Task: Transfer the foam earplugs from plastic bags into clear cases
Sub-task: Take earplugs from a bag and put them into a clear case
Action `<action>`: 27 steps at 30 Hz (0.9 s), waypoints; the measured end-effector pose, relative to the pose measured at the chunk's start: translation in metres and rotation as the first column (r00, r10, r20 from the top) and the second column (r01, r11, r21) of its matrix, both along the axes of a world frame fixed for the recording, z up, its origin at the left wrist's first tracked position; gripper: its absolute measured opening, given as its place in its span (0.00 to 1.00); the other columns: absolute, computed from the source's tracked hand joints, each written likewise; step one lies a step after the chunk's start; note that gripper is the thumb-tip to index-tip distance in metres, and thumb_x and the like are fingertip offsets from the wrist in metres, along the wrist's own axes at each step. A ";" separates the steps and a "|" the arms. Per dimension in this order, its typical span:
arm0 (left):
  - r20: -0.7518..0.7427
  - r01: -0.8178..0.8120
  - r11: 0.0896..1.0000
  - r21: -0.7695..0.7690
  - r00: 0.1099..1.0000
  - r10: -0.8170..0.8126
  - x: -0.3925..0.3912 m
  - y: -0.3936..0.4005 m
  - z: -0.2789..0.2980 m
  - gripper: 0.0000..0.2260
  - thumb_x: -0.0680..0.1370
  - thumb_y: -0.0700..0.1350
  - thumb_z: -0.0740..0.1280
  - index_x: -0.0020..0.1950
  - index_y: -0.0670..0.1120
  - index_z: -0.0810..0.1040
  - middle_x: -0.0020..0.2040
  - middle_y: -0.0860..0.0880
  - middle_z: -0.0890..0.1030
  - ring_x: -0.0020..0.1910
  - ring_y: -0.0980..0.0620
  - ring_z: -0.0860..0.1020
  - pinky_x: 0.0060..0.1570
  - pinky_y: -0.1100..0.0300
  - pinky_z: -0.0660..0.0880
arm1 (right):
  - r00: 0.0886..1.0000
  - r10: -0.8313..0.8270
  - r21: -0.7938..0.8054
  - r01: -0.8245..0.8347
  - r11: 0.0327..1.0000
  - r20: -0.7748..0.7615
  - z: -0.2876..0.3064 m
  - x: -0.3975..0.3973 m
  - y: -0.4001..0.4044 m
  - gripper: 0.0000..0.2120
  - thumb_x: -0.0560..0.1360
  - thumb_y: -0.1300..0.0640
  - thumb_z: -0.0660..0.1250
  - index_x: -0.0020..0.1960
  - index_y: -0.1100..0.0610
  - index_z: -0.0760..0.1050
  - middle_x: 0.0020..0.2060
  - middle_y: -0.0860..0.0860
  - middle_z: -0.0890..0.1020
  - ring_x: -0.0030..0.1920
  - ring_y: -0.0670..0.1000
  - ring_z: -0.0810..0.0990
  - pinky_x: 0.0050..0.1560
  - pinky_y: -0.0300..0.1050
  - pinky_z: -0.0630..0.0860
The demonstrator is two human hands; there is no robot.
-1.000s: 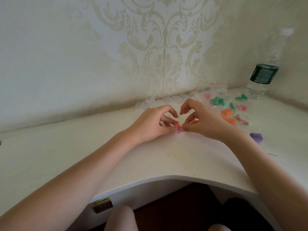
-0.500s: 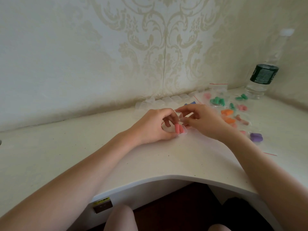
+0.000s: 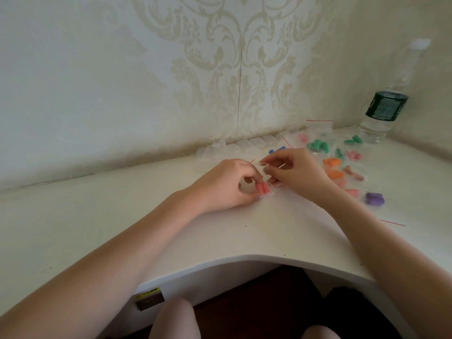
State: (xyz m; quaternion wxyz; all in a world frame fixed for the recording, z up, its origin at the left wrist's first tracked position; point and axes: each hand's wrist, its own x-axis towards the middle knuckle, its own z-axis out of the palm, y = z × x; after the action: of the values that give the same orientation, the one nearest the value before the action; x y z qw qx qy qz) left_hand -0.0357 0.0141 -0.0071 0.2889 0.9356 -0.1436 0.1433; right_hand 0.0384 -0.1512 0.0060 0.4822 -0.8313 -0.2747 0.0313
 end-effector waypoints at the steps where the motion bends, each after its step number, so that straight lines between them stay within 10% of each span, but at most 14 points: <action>1: -0.013 0.005 1.000 -0.023 1.000 -0.006 -0.001 -0.001 0.000 0.09 0.72 0.45 0.74 0.51 0.48 0.83 0.47 0.55 0.81 0.45 0.63 0.74 0.41 0.71 0.71 | 1.000 0.000 0.014 0.001 1.000 -0.005 0.000 0.000 0.000 0.06 0.75 0.67 0.68 0.50 0.62 0.81 0.34 0.54 0.81 0.28 0.42 0.80 0.35 0.32 0.78; 15: 0.007 -0.100 0.993 -0.060 0.995 0.101 0.000 0.001 -0.001 0.12 0.72 0.52 0.72 0.55 0.52 0.81 0.45 0.57 0.81 0.44 0.65 0.76 0.44 0.68 0.73 | 0.993 -0.039 0.043 0.035 0.998 0.111 0.004 0.000 -0.004 0.06 0.75 0.58 0.70 0.51 0.52 0.78 0.46 0.50 0.82 0.41 0.48 0.82 0.41 0.39 0.80; 18: -0.006 -0.092 0.993 -0.069 0.996 0.092 0.002 0.002 -0.003 0.11 0.72 0.55 0.72 0.51 0.52 0.83 0.42 0.60 0.80 0.42 0.67 0.75 0.42 0.72 0.71 | 0.943 0.025 -0.093 0.006 0.996 0.330 0.010 -0.002 -0.010 0.06 0.72 0.61 0.72 0.47 0.52 0.80 0.43 0.48 0.80 0.41 0.46 0.77 0.41 0.37 0.74; 27: 0.002 -0.057 0.967 -0.249 0.998 0.059 0.005 -0.007 -0.010 0.11 0.68 0.50 0.78 0.42 0.47 0.79 0.37 0.55 0.81 0.39 0.62 0.77 0.41 0.69 0.71 | 0.954 0.184 -0.381 -0.083 0.921 0.237 0.014 -0.008 -0.012 0.05 0.74 0.61 0.70 0.49 0.55 0.82 0.37 0.45 0.80 0.37 0.39 0.76 0.41 0.25 0.69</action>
State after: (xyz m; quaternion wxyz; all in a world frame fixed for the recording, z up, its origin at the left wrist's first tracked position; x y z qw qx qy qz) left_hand -0.0303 0.0070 -0.0166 0.3991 0.8951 -0.0985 0.1730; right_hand 0.0305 -0.1635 0.0197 0.2737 -0.8822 -0.3831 0.0021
